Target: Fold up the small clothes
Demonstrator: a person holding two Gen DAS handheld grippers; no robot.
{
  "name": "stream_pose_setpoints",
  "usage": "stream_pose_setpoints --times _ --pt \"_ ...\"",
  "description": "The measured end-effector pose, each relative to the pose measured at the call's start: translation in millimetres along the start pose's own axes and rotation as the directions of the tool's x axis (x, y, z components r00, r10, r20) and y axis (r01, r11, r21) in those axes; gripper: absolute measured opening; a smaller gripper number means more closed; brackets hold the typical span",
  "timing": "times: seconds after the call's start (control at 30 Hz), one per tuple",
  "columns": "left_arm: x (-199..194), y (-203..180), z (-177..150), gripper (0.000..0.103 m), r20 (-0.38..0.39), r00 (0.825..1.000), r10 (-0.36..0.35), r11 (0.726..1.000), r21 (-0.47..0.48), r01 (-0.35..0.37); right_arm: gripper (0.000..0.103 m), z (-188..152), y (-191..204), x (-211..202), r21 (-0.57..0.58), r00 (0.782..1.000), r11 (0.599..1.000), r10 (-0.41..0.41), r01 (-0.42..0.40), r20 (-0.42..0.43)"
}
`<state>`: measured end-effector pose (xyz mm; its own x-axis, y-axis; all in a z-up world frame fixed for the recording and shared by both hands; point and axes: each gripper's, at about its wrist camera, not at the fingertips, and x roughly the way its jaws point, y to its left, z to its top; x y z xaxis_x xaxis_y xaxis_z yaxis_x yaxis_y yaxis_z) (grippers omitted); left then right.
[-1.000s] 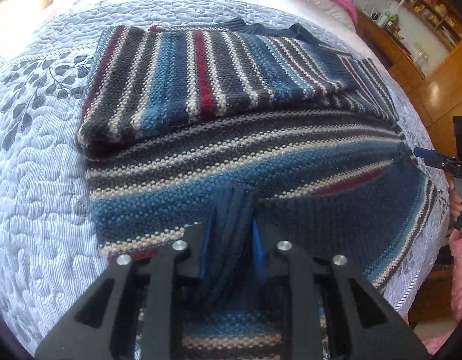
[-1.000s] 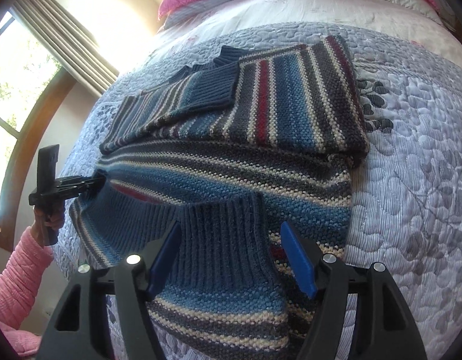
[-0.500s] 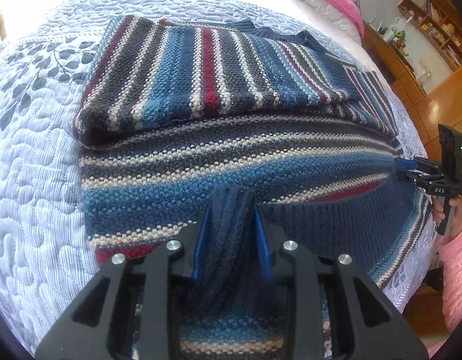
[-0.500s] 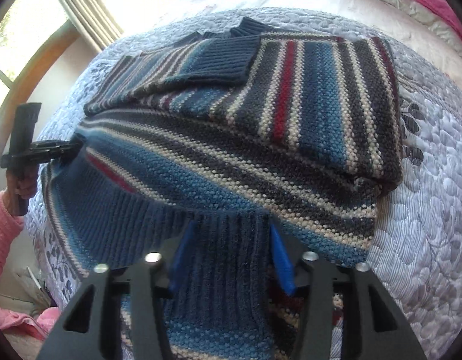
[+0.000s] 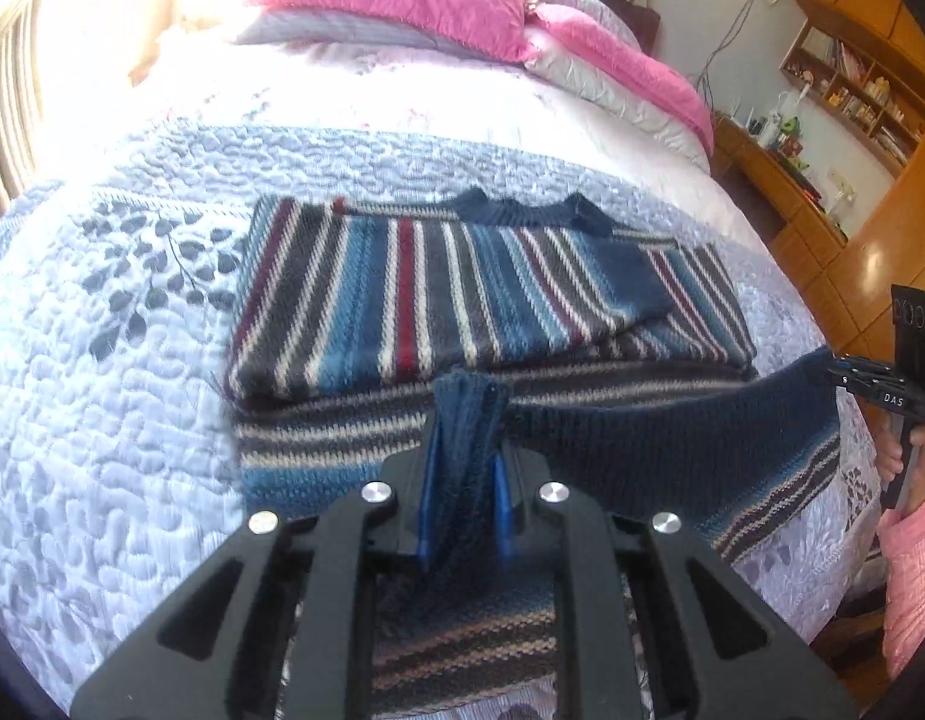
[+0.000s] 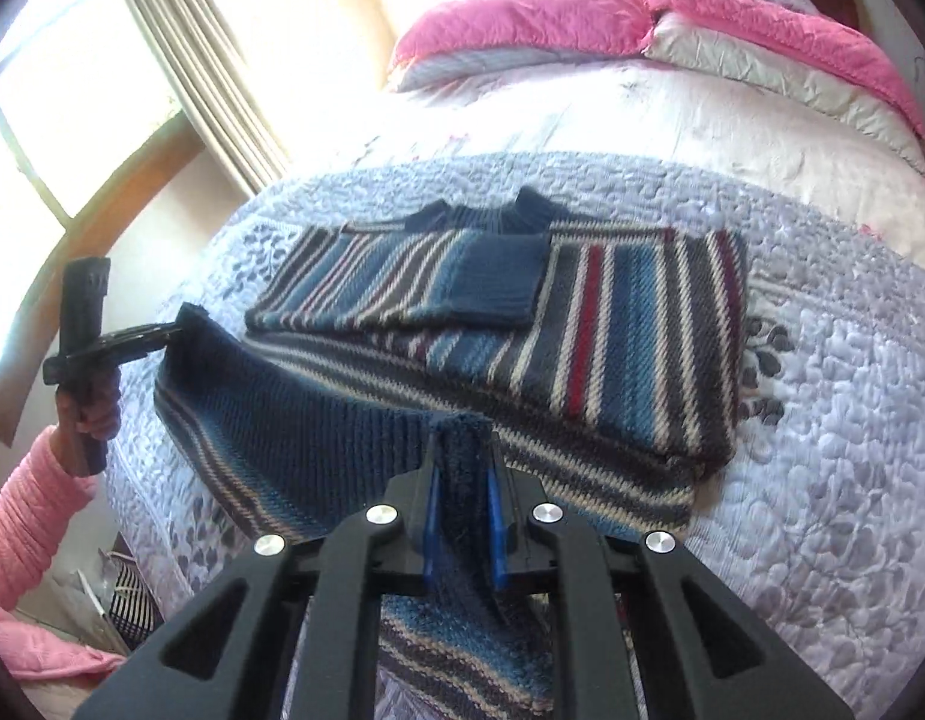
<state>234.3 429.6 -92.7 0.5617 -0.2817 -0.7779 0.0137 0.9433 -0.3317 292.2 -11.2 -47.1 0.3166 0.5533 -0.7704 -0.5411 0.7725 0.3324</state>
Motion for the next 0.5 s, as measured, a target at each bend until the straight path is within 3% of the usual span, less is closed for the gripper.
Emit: stream_pose_setpoints --times 0.3,0.5 --pt "27 -7 113 0.014 0.094 0.990 0.107 0.994 -0.021 -0.105 0.013 110 -37 18 0.121 0.996 0.990 -0.082 0.077 0.043" --pt "73 1 147 0.014 0.081 0.984 0.158 0.987 -0.045 -0.154 0.013 150 -70 63 0.189 0.993 0.976 -0.115 0.110 0.017"
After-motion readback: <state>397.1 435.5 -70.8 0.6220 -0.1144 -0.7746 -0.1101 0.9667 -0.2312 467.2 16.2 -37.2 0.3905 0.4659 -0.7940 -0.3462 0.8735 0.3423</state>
